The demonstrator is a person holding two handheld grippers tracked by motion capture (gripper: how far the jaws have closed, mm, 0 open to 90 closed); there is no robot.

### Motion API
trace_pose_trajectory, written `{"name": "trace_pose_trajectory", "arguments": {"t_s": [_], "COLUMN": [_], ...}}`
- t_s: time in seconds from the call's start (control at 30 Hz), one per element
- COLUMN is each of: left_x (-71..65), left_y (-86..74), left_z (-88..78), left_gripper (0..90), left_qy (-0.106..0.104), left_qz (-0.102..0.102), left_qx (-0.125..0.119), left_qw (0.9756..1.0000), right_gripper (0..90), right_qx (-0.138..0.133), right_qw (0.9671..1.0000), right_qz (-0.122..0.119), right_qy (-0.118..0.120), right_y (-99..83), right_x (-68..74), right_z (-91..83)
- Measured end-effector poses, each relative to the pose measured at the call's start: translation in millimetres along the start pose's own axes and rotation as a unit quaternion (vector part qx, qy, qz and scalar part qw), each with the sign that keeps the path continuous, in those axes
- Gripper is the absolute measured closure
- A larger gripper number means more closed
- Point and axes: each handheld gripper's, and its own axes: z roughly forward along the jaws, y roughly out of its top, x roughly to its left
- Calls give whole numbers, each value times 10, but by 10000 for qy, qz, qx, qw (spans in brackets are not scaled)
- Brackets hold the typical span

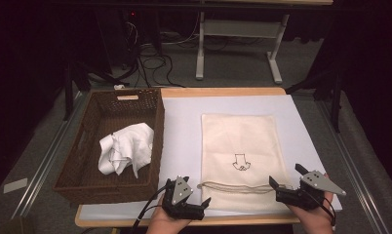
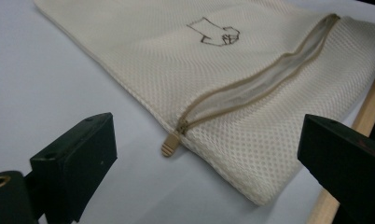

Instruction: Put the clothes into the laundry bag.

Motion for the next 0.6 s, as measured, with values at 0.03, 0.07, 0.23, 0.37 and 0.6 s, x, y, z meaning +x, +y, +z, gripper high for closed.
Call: {"name": "trace_pose_trajectory", "arguments": {"t_s": [0.03, 0.07, 0.23, 0.37, 0.6], "left_x": [-8, -11, 33, 26, -30], "left_y": [-3, -5, -19, -35, -76], "left_z": [18, 20, 47, 78, 138], "left_gripper": [73, 93, 263, 452, 627], "left_qy": [-79, -92, -403, -467, -362], "left_qz": [-54, -83, -222, -192, -105], "left_qx": [117, 139, 265, 376, 558], "left_qw": [9999, 9998, 9986, 9980, 9977], "right_gripper": [0, 0, 0, 0, 0], "right_qx": [-2, -7, 22, 21, 66], "right_qw": [10000, 10000, 9999, 9999, 9999], "right_qz": [-31, -42, -97, -105, -103], "right_qy": [-1, 16, 28, 78, 98], "right_y": [1, 1, -2, -4, -14], "right_x": [2, 4, 16, 15, 8], "right_z": [-1, -1, 10, 23, 40]}}
